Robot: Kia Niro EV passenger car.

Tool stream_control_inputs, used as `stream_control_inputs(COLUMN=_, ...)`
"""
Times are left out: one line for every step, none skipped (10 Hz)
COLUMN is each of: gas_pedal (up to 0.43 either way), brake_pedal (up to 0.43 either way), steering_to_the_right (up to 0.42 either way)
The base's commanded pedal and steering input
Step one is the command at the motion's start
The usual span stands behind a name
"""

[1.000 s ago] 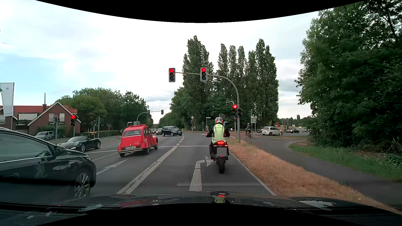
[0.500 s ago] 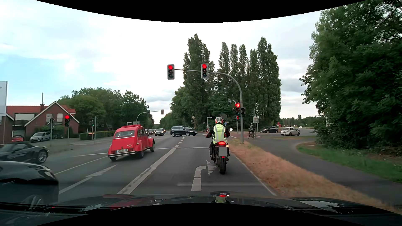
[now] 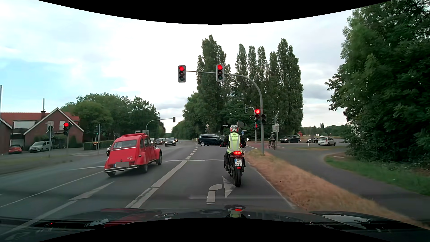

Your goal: Follow the waypoints while adhering to traffic rules and regulations

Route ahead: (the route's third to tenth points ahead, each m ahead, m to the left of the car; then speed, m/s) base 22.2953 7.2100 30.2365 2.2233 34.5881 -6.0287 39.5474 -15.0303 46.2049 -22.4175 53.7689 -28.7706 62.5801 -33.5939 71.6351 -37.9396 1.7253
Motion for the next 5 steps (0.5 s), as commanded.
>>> stream_control_inputs(gas_pedal=0.000, brake_pedal=0.122, steering_to_the_right=-0.022)
stream_control_inputs(gas_pedal=0.000, brake_pedal=0.098, steering_to_the_right=-0.022)
stream_control_inputs(gas_pedal=0.000, brake_pedal=0.091, steering_to_the_right=-0.021)
stream_control_inputs(gas_pedal=0.000, brake_pedal=0.091, steering_to_the_right=-0.021)
stream_control_inputs(gas_pedal=0.000, brake_pedal=0.091, steering_to_the_right=-0.020)
